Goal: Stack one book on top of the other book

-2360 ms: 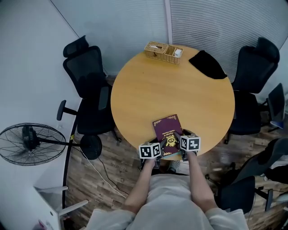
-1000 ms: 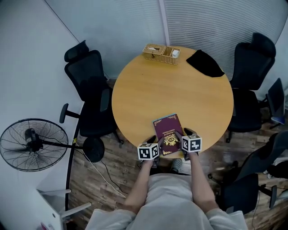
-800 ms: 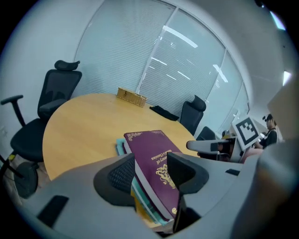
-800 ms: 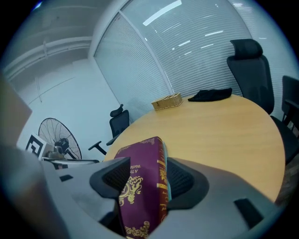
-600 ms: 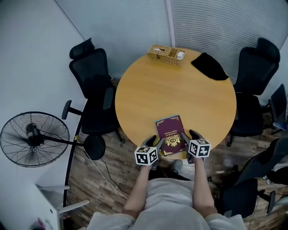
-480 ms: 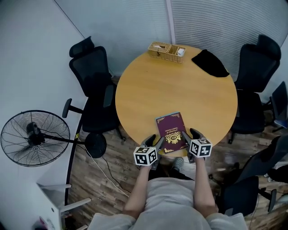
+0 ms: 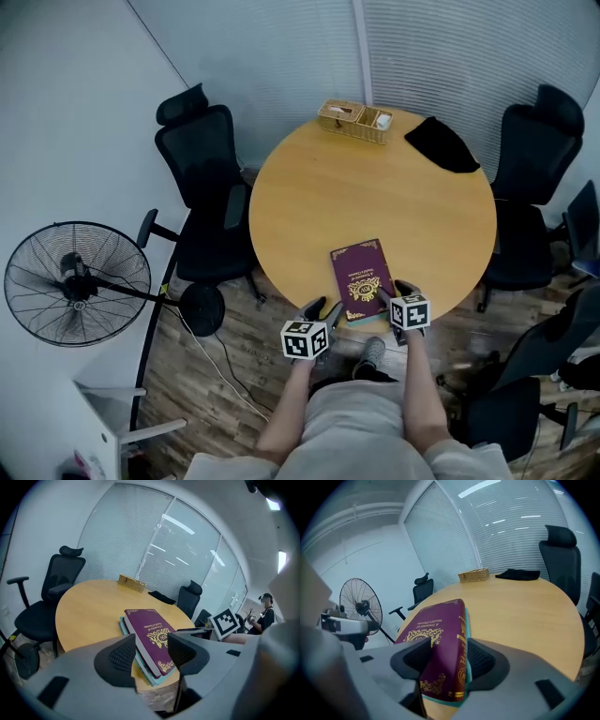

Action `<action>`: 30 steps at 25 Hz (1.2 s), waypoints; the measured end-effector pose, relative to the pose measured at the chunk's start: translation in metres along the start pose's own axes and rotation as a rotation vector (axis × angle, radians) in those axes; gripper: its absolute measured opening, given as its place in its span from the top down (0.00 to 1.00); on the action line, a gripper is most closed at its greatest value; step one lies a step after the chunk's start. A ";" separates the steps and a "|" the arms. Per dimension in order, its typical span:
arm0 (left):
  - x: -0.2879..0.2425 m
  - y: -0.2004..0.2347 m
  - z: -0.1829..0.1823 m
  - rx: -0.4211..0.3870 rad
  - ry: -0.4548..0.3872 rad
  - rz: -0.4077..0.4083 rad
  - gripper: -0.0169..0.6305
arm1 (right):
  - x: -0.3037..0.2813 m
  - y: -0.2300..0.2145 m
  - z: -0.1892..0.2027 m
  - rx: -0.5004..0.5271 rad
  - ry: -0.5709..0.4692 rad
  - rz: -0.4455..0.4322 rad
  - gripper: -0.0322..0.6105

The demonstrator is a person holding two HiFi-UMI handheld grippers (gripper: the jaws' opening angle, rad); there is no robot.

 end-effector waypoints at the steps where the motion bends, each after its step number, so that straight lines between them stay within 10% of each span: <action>1: 0.004 -0.003 0.000 -0.016 0.000 -0.003 0.62 | 0.003 -0.002 -0.001 0.000 -0.007 0.010 0.57; 30: 0.111 -0.097 0.074 -0.098 -0.169 0.025 0.62 | 0.199 0.058 0.094 -0.001 -0.197 0.071 0.64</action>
Point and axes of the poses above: the fingertips, and each gripper's own axes: x backward along the fingers, y to its left, z out of its underside, the point moved 10 cm from there along x, backward along the fingers, and after that the axes turned 8 degrees about z, right-handed, at the moved point
